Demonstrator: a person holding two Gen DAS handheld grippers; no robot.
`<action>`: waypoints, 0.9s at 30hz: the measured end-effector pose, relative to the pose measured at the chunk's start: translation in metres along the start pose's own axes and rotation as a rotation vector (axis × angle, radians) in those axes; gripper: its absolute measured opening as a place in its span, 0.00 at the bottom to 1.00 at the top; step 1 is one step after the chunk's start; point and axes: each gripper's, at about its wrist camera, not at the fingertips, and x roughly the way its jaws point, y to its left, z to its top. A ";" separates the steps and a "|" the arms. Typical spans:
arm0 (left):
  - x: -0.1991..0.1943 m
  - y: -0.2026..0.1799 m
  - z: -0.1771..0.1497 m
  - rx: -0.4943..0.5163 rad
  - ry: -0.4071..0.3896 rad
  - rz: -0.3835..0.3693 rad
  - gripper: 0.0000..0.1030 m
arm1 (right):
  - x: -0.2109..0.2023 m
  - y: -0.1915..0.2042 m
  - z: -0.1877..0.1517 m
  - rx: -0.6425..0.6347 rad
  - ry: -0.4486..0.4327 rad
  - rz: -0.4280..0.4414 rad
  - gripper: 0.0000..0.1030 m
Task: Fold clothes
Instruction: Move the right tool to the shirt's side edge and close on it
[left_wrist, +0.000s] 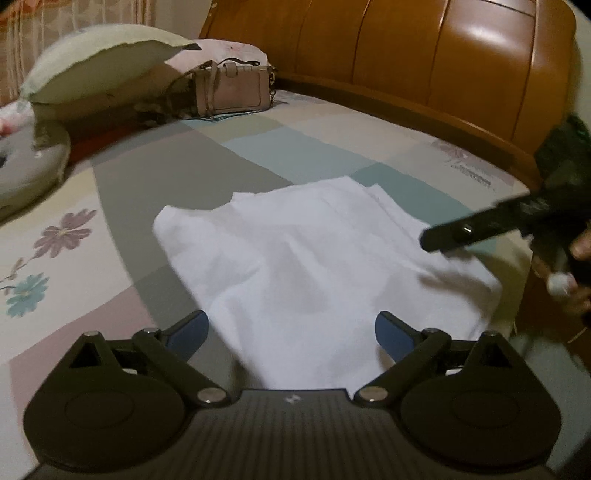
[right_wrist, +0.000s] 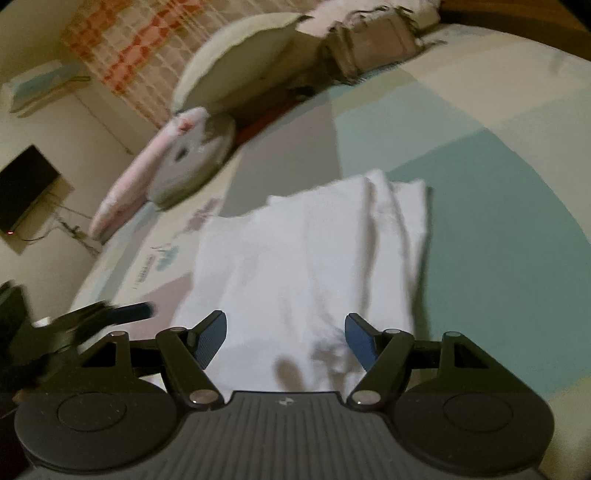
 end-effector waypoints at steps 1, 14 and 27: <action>-0.005 -0.002 -0.004 0.005 0.001 0.013 0.94 | 0.001 -0.004 -0.001 0.009 0.003 -0.016 0.74; -0.027 -0.025 -0.009 0.012 0.024 0.073 0.94 | 0.002 -0.040 0.008 0.221 0.042 0.122 0.78; -0.019 -0.083 0.002 0.142 0.046 0.069 0.94 | -0.030 -0.048 -0.044 0.346 0.085 0.242 0.86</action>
